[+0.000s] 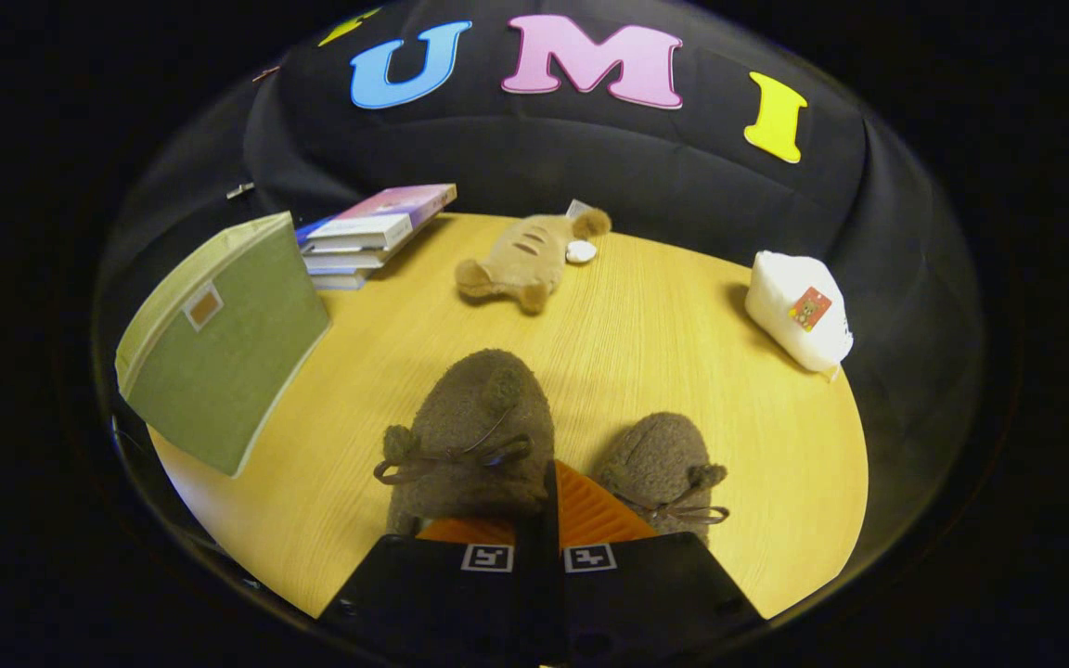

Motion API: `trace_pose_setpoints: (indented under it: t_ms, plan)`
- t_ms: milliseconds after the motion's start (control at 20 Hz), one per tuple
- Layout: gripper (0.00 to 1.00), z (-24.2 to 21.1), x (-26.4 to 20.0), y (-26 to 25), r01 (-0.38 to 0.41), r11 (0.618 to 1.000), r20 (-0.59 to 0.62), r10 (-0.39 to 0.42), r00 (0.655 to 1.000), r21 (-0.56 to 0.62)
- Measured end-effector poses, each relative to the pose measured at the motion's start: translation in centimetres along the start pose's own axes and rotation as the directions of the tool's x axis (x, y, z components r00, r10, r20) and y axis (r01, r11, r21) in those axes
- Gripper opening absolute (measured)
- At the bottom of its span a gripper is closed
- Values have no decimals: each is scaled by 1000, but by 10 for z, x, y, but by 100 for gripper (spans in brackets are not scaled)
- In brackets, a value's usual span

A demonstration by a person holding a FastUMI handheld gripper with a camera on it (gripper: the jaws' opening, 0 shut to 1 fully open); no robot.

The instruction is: Open the storage box then place both shoes into the box .Put the left shoe in first, then the right shoe, with the right side of both shoes facing outward in a uniform manner.

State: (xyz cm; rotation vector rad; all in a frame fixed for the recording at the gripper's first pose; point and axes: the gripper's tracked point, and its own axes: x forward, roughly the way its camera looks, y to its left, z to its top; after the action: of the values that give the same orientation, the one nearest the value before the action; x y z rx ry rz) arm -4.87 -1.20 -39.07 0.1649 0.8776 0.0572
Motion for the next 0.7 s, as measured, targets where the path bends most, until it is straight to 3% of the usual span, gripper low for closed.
trace_pose_setpoints:
  t_ms: [300, 500, 700]
  plan:
    - [5, 96, -87, -46, 49, 998, 176, -40, 984, -48]
    - [5, 155, -164, -113, 168, 985, 299, -151, 942, -32]
    - [5, 190, -249, -180, 312, 949, 368, -275, 888, -45]
